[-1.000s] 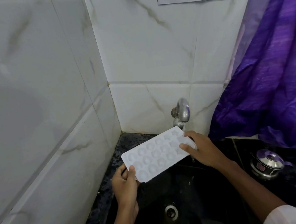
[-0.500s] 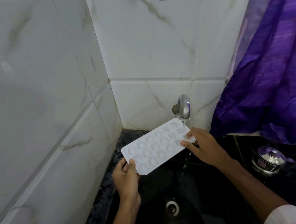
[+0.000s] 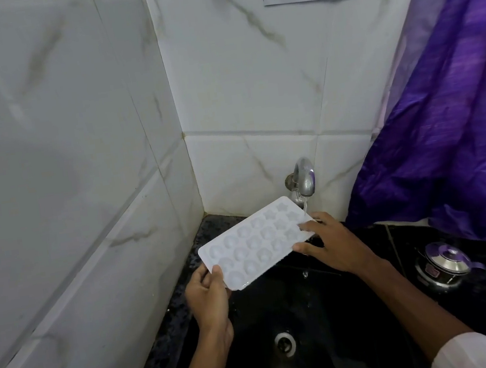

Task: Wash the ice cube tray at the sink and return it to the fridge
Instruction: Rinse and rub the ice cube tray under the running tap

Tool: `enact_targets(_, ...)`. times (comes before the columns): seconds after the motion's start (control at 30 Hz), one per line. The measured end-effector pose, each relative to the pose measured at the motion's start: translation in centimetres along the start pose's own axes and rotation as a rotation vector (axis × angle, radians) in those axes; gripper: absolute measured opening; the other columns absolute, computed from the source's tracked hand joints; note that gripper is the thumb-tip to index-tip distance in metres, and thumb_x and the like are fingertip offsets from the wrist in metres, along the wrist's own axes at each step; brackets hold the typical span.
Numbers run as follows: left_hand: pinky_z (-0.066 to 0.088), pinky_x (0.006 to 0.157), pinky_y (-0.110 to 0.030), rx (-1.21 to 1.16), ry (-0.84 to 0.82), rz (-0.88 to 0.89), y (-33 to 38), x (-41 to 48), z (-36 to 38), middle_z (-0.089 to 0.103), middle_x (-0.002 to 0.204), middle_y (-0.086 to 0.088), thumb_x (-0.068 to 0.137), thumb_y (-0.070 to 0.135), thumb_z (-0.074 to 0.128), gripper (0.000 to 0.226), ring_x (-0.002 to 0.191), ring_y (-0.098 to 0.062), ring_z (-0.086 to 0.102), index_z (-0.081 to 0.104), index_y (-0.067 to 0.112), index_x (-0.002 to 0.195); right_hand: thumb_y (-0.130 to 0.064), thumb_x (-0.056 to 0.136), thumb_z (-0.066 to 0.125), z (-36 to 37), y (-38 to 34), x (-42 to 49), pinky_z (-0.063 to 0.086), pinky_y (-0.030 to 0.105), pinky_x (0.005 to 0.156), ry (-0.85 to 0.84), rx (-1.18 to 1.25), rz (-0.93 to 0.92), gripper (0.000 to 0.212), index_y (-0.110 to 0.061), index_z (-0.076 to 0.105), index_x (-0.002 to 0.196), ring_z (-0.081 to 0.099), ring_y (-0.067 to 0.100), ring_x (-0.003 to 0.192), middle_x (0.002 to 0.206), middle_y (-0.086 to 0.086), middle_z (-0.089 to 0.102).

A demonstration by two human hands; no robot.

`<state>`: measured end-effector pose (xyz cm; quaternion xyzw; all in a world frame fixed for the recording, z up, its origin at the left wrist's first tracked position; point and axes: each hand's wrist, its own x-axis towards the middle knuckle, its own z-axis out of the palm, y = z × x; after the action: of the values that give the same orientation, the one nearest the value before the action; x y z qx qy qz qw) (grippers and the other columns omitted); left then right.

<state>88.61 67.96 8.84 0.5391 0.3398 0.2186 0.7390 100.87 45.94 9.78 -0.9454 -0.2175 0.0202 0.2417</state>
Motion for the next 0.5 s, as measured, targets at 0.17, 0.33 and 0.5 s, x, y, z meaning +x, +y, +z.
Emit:
enact_targets(0.17,0.058,0.067,-0.031,0.005,-0.002,0.008,-0.02,0.09,-0.30,0.074,0.097,-0.007,0.099,0.004,0.054,0.018,0.085,-0.017,0.072,0.063,0.006,0.114,-0.069,0.081,0.059,-0.71,0.19,-0.04,0.047,0.027,0.087,0.014,-0.099,-0.020,0.063,-0.026,0.060,0.127,0.053,0.009,0.116,0.137,-0.010,0.048)
enact_targets(0.33,0.059,0.068,-0.031,0.013,-0.010,0.016,-0.20,0.12,-0.24,0.075,0.096,-0.006,0.099,0.004,0.054,0.019,0.085,-0.018,0.073,0.064,0.003,0.115,-0.067,0.080,0.062,-0.51,0.02,-0.15,0.046,0.027,0.092,0.019,-0.028,-0.002,0.066,-0.023,0.061,0.129,0.051,0.011,0.120,0.138,-0.007,0.047)
enact_targets(0.5,0.060,0.072,-0.034,0.024,-0.018,0.013,-0.33,0.48,-0.42,0.076,0.096,-0.007,0.098,0.005,0.054,0.022,0.086,-0.021,0.074,0.066,0.003,0.118,-0.066,0.081,0.061,-0.65,0.32,-0.52,0.046,0.025,0.091,0.008,-0.021,0.002,0.061,-0.023,0.063,0.125,0.051,0.009,0.115,0.132,-0.009,0.049)
